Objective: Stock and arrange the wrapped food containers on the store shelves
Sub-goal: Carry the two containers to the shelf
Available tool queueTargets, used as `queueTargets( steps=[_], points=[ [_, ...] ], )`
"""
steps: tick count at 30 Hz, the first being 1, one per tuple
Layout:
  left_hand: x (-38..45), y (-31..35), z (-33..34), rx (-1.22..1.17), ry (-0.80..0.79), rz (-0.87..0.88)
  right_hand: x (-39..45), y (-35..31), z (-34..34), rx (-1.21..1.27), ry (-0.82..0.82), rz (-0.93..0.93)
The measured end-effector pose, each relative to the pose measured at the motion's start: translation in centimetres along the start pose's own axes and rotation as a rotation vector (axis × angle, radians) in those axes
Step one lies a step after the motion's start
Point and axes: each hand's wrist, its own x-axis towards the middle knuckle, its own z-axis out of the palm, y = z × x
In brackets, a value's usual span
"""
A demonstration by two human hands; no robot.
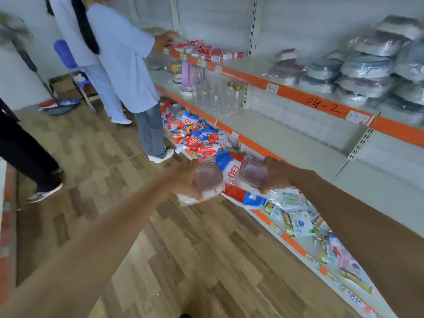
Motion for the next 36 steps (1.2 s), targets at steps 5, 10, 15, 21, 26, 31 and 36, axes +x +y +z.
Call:
queueTargets(
  steps=[5,10,15,21,26,31,36],
  points=[
    [9.3,-4.8,-0.2,-0.012,-0.036,-0.021,9.1,0.2,-0.4,-0.009,-0.050,0.016],
    [21.3,-9.5,-1.4,-0.024,-0.038,0.066,18.3,0.9,-1.0,0.002,-0.047,0.145],
    [32.7,-12.8,-4.9,0.122,-0.112,0.144,26.1,1.1,-2.6,0.063,0.041,0.304],
    [42.1,-12.3,-5.5,0.202,-0.152,0.285,30.7,3.0,-0.7,0.159,0.025,0.417],
    [49.4,-9.2,-2.2,0.270,-0.214,0.422,35.1,7.5,2.0,0.188,-0.001,0.573],
    [57.5,-6.1,1.4,0.322,-0.230,0.456,41.4,12.1,4.3,0.151,0.065,0.728],
    [65.5,-4.2,5.2,0.291,-0.200,0.518,47.6,16.0,6.9,0.177,0.132,0.741]
  ],
)
